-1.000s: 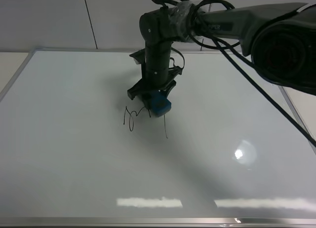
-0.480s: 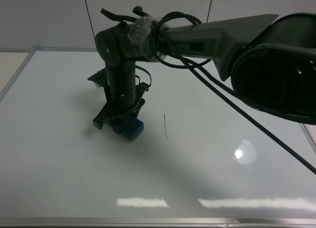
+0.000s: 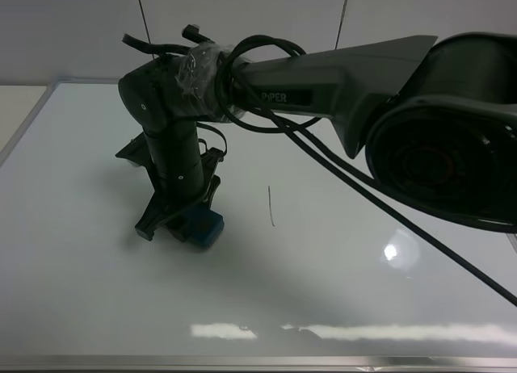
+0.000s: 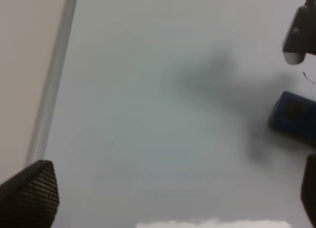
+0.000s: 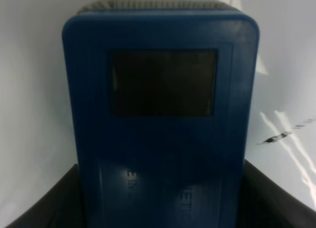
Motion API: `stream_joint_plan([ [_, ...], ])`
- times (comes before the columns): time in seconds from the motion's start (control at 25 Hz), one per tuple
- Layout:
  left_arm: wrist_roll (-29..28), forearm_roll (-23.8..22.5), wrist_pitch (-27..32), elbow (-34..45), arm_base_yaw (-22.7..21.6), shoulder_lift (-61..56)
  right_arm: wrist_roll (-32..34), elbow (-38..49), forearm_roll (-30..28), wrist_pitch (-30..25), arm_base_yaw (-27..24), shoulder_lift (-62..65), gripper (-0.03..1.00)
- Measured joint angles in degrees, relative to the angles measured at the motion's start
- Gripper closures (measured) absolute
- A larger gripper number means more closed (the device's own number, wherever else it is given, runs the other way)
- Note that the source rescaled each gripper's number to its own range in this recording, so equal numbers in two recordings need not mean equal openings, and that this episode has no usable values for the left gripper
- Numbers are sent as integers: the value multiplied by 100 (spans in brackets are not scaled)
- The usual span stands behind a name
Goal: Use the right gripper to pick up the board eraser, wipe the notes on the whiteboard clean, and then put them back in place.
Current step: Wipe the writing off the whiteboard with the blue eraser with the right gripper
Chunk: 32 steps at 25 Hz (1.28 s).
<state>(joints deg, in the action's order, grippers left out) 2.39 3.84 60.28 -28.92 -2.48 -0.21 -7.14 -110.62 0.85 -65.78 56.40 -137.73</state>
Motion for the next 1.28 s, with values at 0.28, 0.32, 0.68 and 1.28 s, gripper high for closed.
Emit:
stream_joint_plan([
  [0.28, 0, 0, 0, 0, 0, 0, 133, 0, 6, 109, -326, 0, 92],
  [0.32, 0, 0, 0, 0, 0, 0, 147, 0, 18, 130, -385, 0, 92],
  [0.68, 0, 0, 0, 0, 0, 0, 354, 0, 132, 376, -797, 0, 92],
  [1.28, 0, 0, 0, 0, -11, 0, 520, 0, 583, 1025, -2149, 5, 92],
])
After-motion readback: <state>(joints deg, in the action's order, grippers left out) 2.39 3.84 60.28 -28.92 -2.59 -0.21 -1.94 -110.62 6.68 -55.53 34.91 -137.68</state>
